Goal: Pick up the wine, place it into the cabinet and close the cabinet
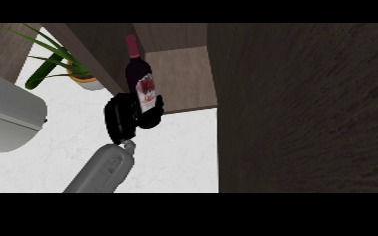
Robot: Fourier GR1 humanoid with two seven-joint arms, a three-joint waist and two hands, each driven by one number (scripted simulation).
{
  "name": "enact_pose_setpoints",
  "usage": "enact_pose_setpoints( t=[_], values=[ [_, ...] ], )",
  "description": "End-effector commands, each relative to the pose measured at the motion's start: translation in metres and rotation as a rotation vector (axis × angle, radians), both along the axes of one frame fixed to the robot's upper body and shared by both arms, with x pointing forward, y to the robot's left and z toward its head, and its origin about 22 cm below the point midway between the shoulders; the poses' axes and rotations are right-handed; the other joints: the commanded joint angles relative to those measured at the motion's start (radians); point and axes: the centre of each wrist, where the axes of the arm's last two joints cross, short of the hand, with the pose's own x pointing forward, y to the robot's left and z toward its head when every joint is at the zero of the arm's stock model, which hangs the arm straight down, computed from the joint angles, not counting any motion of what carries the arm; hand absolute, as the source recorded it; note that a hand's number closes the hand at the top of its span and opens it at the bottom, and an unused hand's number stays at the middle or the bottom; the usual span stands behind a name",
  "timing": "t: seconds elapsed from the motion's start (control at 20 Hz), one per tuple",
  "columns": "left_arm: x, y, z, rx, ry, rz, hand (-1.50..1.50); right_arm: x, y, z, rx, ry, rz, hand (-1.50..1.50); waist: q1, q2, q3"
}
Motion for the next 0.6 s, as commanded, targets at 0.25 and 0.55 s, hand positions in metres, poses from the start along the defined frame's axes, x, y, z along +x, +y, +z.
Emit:
enact_pose_setpoints(
  t=[0.25,0.55],
  values=[
    [0.050,-0.036,0.030,0.101,0.057,-0.076,-1.50,-0.002,0.002,0.006,0.013,0.000,0.032,-1.50,-0.039,0.039,-0.021],
    [0.044,-0.031,0.020,0.144,0.123,-0.050,-1.50,-0.004,-0.003,0.006,0.026,-0.011,0.021,-1.50,-0.045,0.038,-0.021]
  ],
)
